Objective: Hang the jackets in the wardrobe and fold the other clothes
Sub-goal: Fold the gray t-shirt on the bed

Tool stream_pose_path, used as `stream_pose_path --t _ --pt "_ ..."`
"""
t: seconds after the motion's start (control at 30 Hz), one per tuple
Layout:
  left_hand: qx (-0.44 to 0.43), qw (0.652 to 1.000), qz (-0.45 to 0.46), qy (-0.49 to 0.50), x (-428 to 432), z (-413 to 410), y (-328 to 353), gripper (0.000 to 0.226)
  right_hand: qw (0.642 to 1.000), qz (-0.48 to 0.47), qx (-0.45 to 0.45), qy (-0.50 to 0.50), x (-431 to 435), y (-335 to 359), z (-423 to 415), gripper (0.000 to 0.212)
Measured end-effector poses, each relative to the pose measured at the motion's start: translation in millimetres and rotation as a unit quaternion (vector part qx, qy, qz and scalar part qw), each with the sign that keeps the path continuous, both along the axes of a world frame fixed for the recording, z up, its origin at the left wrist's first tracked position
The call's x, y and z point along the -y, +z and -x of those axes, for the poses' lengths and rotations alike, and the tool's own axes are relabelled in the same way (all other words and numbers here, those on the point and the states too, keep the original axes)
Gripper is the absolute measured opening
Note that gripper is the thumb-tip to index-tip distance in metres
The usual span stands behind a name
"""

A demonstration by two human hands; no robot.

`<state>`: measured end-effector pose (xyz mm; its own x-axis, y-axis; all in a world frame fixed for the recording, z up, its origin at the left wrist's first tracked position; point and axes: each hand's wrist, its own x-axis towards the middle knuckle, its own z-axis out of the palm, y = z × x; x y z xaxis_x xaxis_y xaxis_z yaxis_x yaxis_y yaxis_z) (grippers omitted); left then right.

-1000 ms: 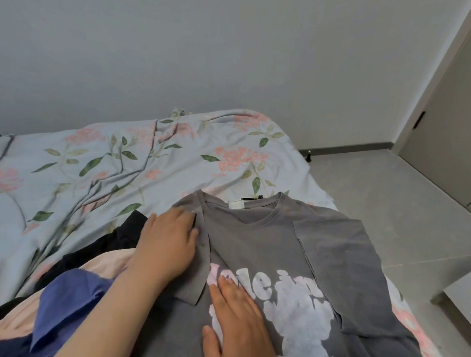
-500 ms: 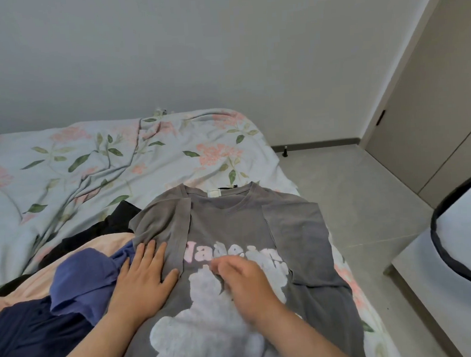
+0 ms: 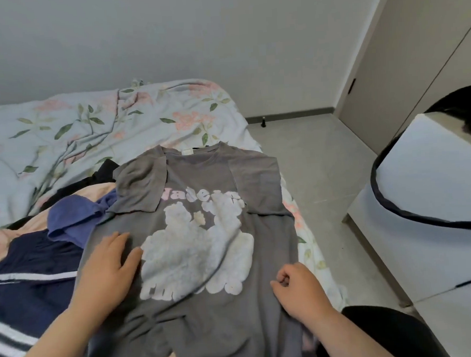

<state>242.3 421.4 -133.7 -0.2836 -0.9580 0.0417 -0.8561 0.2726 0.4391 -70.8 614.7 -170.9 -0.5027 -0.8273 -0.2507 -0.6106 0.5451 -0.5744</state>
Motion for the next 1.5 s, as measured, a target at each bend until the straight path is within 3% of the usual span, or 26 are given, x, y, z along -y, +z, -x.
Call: stream_pose_path --t 0.13,0.23,0.33,0.4,0.5,0.6,0.7,0.8,0.87,0.93,1.0,1.07,1.17,1.3,1.37,1.43,1.5 --pt "0.017 0.995 0.038 0.087 -82.2 -33.8 -12.8 0.049 0.993 -0.117 0.0 0.012 -17.1 7.9 -10.4 0.031" --pt "0.013 0.988 -0.05 0.147 -124.4 -49.0 -23.0 0.055 0.978 -0.204 0.016 0.038 -34.0 19.4 -15.4 0.05" --pt "-0.004 0.975 -0.134 0.177 -136.8 -56.1 -25.3 0.036 0.964 -0.238 0.028 0.113 -47.7 29.2 -18.7 0.038" --pt "-0.033 0.971 -0.157 0.175 -137.2 -55.5 -25.2 0.024 0.963 -0.229 0.049 0.133 -57.9 33.3 -19.3 0.021" --pt "-0.078 0.97 -0.155 0.171 -137.3 -54.8 -24.2 0.013 0.968 -0.191 0.114 0.116 -73.7 37.5 -15.4 0.023" --pt "-0.167 0.955 -0.136 0.204 -143.9 -60.9 -23.3 0.02 0.96 -0.2 0.141 0.138 -90.9 41.7 -13.5 0.035" --pt "-0.188 0.95 -0.121 0.219 -150.0 -74.6 -24.4 0.026 0.961 -0.204 0.123 0.137 -100.3 41.9 -11.7 0.024" --pt "-0.238 0.928 -0.145 0.246 -151.6 -88.3 -23.1 0.025 0.986 -0.095 0.137 -0.017 -102.3 45.0 -0.9 0.02" --pt "-0.262 0.92 -0.143 0.254 -149.7 -96.3 -22.0 0.031 0.979 -0.011 0.15 -0.137 -104.0 50.3 9.3 0.021" --pt "-0.296 0.908 -0.165 0.247 -150.3 -99.1 -18.7 0.028 0.975 -0.004 0.14 -0.17 -104.6 56.1 14.5 0.022" --pt "-0.375 0.858 -0.262 0.232 -154.2 -96.5 -10.4 0.022 0.982 -0.071 0.115 -0.134 -102.8 58.4 10.5 0.021" --pt "-0.419 0.788 -0.398 0.212 -157.6 -91.8 0.2 0.026 0.984 -0.128 0.088 -0.091 -99.4 56.1 3.6 0.015" --pt "-0.447 0.741 -0.454 0.213 -157.5 -94.0 4.3 0.031 0.981 -0.123 0.13 -0.076 -97.8 55.9 -1.8 0.016" --pt "-0.405 0.757 -0.483 0.172 -162.0 -115.6 2.8 0.036 0.967 -0.121 0.216 -0.061 -103.8 59.6 -1.7 0.043" --pt "-0.376 0.755 -0.524 0.118 -164.8 -125.1 4.9 0.049 0.968 -0.126 0.212 -0.049 -103.8 54.7 1.6 0.037" --pt "-0.388 0.779 -0.481 0.109 -160.2 -138.6 6.2 0.052 0.967 -0.108 0.217 -0.075 -101.3 47.3 7.2 0.033" --pt "-0.447 0.737 -0.484 0.15 -156.2 -155.9 3.1 0.042 0.96 -0.073 0.233 -0.135 -99.3 42.0 13.4 0.038"
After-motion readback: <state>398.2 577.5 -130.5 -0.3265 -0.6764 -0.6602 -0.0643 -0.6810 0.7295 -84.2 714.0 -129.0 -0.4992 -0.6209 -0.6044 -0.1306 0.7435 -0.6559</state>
